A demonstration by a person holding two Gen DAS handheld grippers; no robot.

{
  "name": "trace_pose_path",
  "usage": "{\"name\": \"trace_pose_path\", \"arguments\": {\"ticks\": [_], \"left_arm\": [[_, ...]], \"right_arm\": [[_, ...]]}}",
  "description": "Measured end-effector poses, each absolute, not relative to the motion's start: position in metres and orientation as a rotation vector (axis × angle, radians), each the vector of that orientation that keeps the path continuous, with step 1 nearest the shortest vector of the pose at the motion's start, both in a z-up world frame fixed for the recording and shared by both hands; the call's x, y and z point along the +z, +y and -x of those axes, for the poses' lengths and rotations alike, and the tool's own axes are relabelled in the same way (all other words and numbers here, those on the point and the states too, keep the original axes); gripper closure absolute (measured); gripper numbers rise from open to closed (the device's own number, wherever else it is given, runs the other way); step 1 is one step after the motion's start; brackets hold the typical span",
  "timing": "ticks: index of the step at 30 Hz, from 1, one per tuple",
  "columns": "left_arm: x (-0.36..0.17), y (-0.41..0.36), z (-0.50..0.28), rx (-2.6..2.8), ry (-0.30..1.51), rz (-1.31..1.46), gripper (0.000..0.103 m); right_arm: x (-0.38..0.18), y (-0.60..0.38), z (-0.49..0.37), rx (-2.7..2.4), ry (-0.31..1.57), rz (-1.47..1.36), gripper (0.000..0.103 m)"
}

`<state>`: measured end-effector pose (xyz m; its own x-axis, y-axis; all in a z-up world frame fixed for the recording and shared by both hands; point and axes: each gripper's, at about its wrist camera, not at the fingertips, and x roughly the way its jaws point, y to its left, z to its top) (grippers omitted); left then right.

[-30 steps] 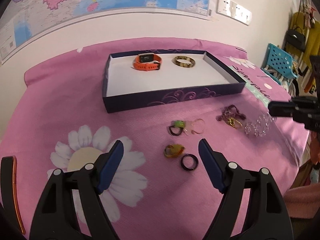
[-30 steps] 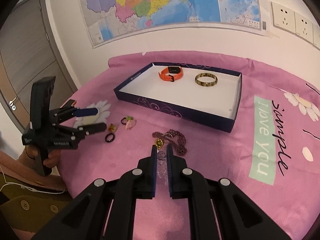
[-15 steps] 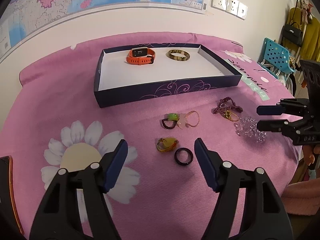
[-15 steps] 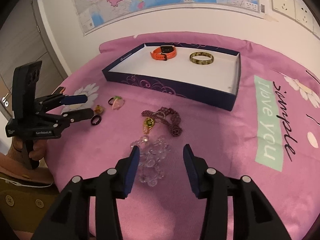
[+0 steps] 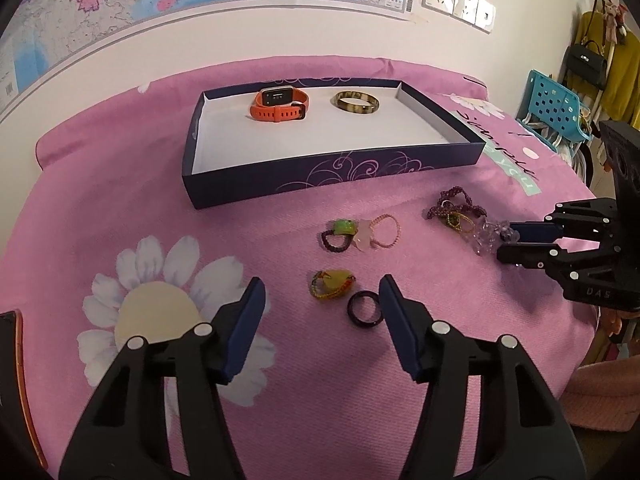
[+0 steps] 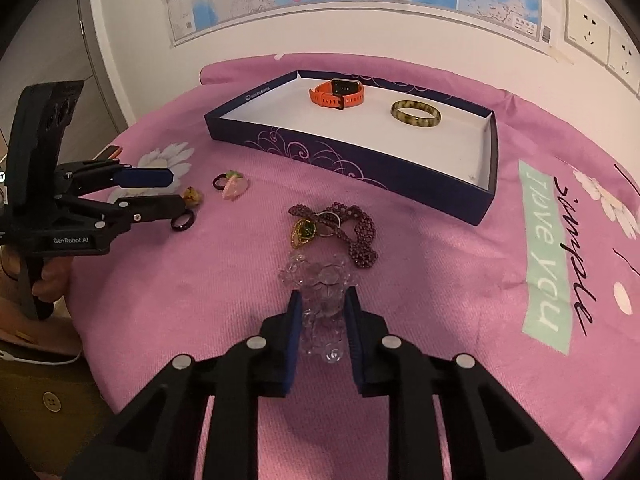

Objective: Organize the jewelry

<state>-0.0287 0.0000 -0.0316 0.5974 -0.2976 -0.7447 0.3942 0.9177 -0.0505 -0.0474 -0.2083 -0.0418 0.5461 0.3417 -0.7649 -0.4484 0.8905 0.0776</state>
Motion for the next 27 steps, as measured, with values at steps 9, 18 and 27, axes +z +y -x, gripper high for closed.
{"name": "trace_pose_path", "arguments": {"ticks": [9,18,27], "left_arm": [[-0.034,0.001,0.027,-0.408,0.857,-0.116,0.055],[-0.034,-0.001,0.027,-0.423,0.863,-0.12,0.064],[-0.032,-0.001,0.027,-0.43,0.86,-0.125,0.064]], "right_arm": [[-0.034,-0.218,0.045,0.499,0.861,0.041,0.095],[-0.02,-0.224,0.047,0.519,0.825,-0.009,0.096],[-0.01,-0.228,0.047,0.535,0.804,-0.034,0.095]]}}
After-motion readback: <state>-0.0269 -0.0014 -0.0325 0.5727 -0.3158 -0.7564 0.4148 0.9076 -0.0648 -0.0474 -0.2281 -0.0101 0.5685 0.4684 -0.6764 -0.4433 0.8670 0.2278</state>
